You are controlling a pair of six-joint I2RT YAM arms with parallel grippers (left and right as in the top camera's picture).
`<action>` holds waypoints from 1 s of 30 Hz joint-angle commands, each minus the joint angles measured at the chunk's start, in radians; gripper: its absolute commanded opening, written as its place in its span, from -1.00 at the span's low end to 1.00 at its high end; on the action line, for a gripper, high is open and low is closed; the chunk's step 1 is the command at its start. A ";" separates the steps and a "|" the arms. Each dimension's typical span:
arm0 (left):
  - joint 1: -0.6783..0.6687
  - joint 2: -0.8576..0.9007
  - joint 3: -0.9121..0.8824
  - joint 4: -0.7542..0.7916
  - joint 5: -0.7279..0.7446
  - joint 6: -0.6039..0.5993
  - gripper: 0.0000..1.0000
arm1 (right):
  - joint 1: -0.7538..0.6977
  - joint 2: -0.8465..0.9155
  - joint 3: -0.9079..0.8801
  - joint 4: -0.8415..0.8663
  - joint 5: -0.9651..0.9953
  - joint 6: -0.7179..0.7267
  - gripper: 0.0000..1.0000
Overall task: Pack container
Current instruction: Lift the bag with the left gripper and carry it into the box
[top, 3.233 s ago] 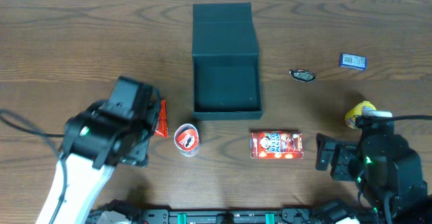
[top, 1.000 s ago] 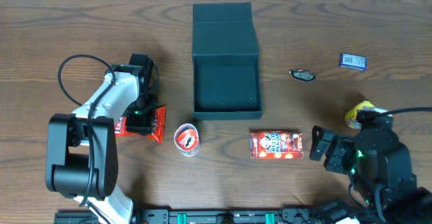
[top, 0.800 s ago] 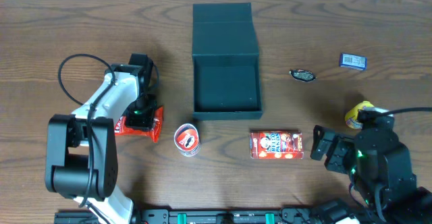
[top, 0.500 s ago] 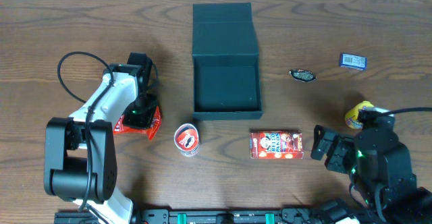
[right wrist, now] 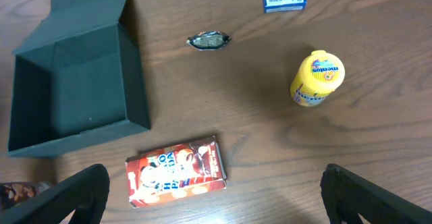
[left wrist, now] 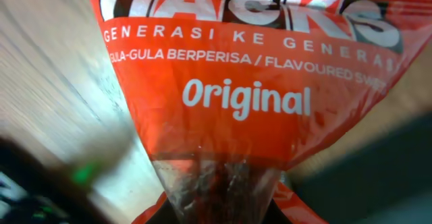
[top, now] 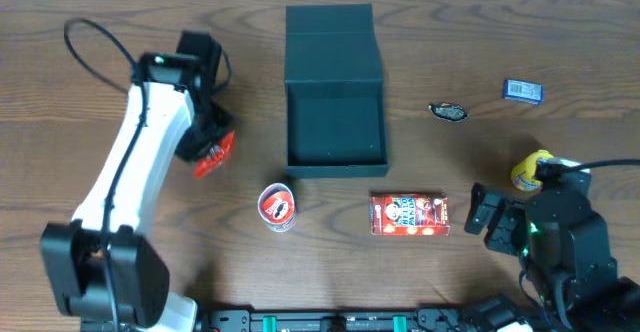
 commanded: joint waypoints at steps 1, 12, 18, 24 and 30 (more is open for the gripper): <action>-0.034 -0.016 0.134 -0.058 -0.031 0.218 -0.88 | 0.008 0.000 -0.005 0.001 0.024 0.013 0.99; -0.351 0.055 0.386 -0.050 -0.003 0.419 -0.88 | 0.008 0.000 -0.005 0.000 0.023 0.013 0.98; -0.439 0.214 0.429 0.018 0.106 0.451 -0.88 | 0.008 0.000 -0.005 -0.003 0.023 0.013 0.99; -0.459 0.343 0.429 0.123 0.183 0.396 -0.88 | 0.008 0.000 -0.005 -0.003 0.023 0.013 0.98; -0.492 0.406 0.429 0.200 0.204 0.312 -0.89 | 0.008 0.001 -0.005 -0.003 0.023 0.012 0.99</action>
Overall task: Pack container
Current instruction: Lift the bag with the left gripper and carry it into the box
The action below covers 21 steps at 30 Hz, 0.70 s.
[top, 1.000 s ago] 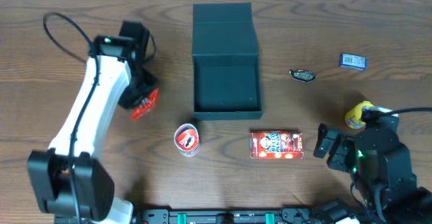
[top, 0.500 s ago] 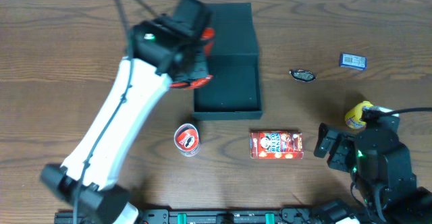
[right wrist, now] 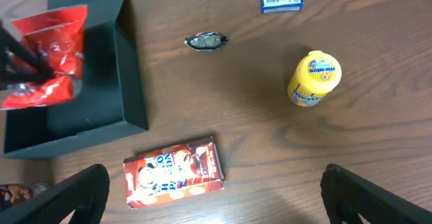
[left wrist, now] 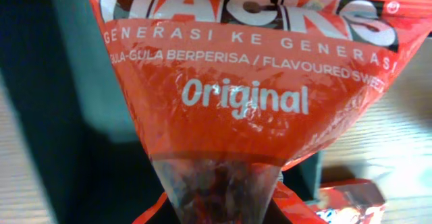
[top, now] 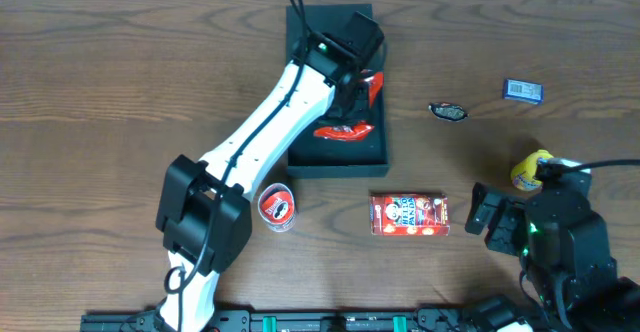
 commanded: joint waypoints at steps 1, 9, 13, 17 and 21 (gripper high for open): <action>-0.025 0.031 0.025 0.023 0.019 -0.067 -0.88 | 0.008 0.001 -0.005 -0.001 0.018 0.013 0.98; -0.033 0.102 0.025 0.031 -0.016 -0.139 -0.88 | 0.008 0.001 -0.005 -0.005 0.018 0.013 0.99; -0.033 0.122 0.025 0.026 -0.054 -0.190 -0.88 | 0.008 0.001 -0.005 -0.008 0.018 0.012 0.98; -0.033 0.125 0.025 0.034 -0.071 -0.215 -0.88 | 0.008 0.001 -0.005 -0.008 0.018 0.013 0.99; -0.034 0.127 0.024 0.029 -0.067 -0.253 -0.88 | 0.008 0.001 -0.005 -0.008 0.018 0.013 0.99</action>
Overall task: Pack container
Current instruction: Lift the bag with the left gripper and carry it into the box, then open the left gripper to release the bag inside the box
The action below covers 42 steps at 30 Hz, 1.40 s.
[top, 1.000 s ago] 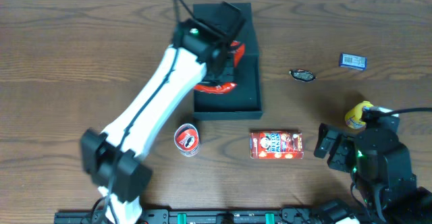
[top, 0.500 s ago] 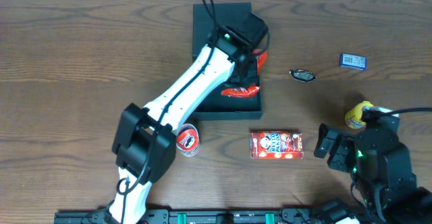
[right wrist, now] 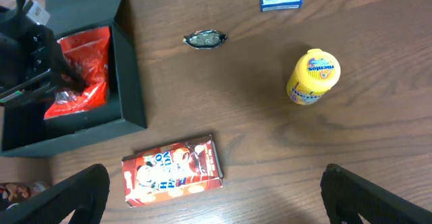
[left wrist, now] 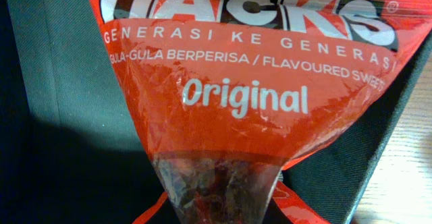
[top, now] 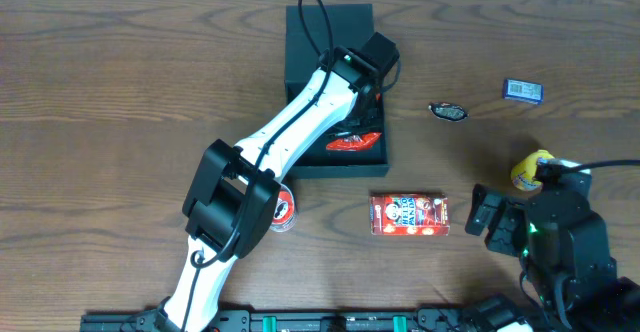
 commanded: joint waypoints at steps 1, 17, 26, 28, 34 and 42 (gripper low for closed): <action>0.002 0.002 0.020 -0.003 -0.023 -0.042 -0.88 | 0.008 0.001 -0.005 -0.001 0.018 0.012 0.98; -0.020 0.005 0.020 0.005 -0.029 -0.048 -0.19 | 0.008 0.001 -0.005 -0.013 0.018 0.012 0.99; -0.004 -0.009 0.026 -0.004 -0.030 -0.030 0.41 | 0.008 0.001 -0.005 -0.011 0.018 0.012 0.98; 0.004 -0.019 0.047 -0.026 -0.040 -0.028 0.43 | 0.008 0.001 -0.005 -0.004 0.018 0.012 0.98; 0.007 -0.060 0.189 -0.167 -0.185 0.036 0.74 | 0.008 0.001 -0.005 0.007 0.018 0.012 0.99; 0.007 -0.157 0.249 -0.319 -0.292 0.051 0.86 | 0.008 0.001 -0.005 0.006 0.028 0.011 0.98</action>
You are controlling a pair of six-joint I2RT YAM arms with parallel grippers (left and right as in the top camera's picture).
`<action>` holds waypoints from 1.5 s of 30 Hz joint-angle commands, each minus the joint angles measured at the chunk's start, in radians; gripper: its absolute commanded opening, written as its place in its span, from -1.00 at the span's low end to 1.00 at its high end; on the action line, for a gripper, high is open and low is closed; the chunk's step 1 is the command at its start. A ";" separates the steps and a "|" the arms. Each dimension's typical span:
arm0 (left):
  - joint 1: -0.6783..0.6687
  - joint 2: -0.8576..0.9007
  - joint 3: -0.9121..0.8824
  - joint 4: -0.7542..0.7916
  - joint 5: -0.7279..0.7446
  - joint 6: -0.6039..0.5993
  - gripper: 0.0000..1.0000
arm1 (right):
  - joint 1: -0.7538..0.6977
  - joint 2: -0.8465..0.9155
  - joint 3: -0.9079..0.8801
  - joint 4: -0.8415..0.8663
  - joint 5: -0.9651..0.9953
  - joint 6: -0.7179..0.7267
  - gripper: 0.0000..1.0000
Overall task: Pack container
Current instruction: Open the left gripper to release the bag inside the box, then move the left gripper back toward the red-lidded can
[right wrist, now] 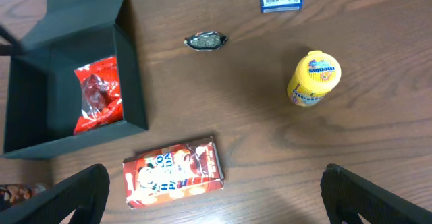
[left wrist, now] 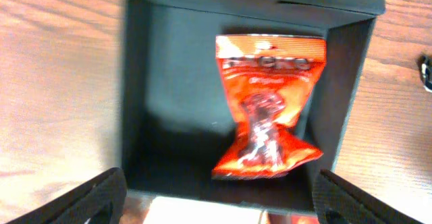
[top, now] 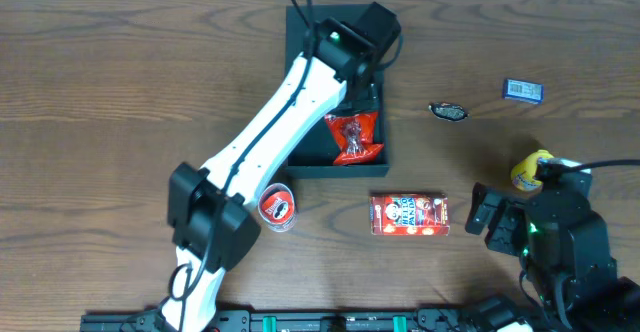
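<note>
The dark green box [top: 335,170] stands open at the table's middle, its lid folded back. A red Hacks candy bag [top: 352,137] lies inside it on the right side, also seen as the bag [left wrist: 270,102] within the box walls [left wrist: 135,116]. My left gripper [left wrist: 219,204] hangs open above the box with nothing between its fingers. My right gripper [right wrist: 216,197] stands open and empty near the front right edge, above the red biscuit box [right wrist: 173,170].
On the table lie the red biscuit box [top: 409,215], a small Pringles can [top: 277,207], a yellow Mentos bottle [top: 530,169], a dark wrapped sweet [top: 448,112] and a small blue box [top: 521,90]. The left arm reaches across the box's left side.
The left gripper has let go of the red candy bag, which now lies in the box. The gripper stands open and higher above the box. The right arm has not moved.
The left gripper first held the red bag over the table left of the box. Then it held the bag over the box, then low inside it. Now the bag lies in the box and the gripper is open above it.
</note>
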 commanded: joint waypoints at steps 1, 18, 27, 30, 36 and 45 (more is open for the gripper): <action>0.003 -0.075 0.022 -0.050 -0.102 0.016 0.90 | 0.008 0.001 -0.005 -0.002 0.034 0.011 0.99; -0.110 -0.417 -0.040 -0.336 -0.259 -0.022 0.90 | 0.008 0.001 -0.005 -0.019 0.039 0.005 0.98; -0.150 -0.753 -0.423 -0.335 -0.238 -0.170 0.90 | 0.008 0.001 -0.005 -0.020 0.038 0.005 0.98; -0.183 -0.863 -0.626 -0.334 -0.227 -0.281 0.90 | 0.008 0.001 -0.005 -0.020 0.038 0.005 0.98; -0.371 -0.979 -0.921 -0.217 -0.208 -0.457 0.90 | 0.008 0.001 -0.005 -0.019 0.038 0.005 0.99; -0.455 -0.971 -1.086 -0.157 -0.183 -0.614 0.90 | 0.008 0.001 -0.005 -0.020 0.020 0.006 0.98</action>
